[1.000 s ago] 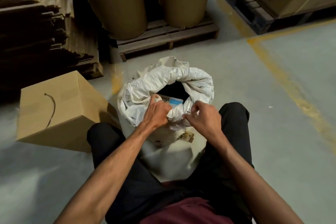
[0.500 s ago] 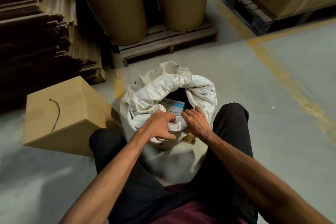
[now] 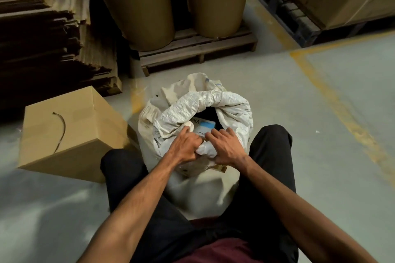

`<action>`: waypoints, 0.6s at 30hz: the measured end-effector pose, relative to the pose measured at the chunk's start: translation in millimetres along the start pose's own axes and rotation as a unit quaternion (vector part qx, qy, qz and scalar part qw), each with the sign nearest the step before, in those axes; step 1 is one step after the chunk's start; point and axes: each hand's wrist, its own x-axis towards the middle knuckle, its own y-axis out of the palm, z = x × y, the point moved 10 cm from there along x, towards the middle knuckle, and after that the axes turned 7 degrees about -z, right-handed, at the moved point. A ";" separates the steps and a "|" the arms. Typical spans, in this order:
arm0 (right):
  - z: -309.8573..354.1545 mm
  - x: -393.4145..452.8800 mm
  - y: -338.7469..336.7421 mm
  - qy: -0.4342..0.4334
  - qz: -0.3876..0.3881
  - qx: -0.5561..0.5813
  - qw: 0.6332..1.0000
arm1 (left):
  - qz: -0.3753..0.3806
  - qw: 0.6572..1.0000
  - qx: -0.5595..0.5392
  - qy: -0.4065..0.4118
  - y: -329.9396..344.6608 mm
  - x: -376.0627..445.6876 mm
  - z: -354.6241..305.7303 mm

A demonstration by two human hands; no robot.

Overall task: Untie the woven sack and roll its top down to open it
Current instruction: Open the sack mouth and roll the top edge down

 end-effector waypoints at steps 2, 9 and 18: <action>6.4 3.1 3.5 0.016 0.060 0.012 0.998 | -0.087 0.995 0.031 0.042 -4.0 -4.8 1.9; 29.9 38.7 -4.1 0.027 0.034 0.014 0.999 | -0.193 0.977 0.063 0.071 -26.9 -24.7 7.6; 25.9 24.1 14.4 0.058 -0.026 0.026 0.998 | -0.255 0.759 -0.291 -0.524 -14.4 -108.3 94.7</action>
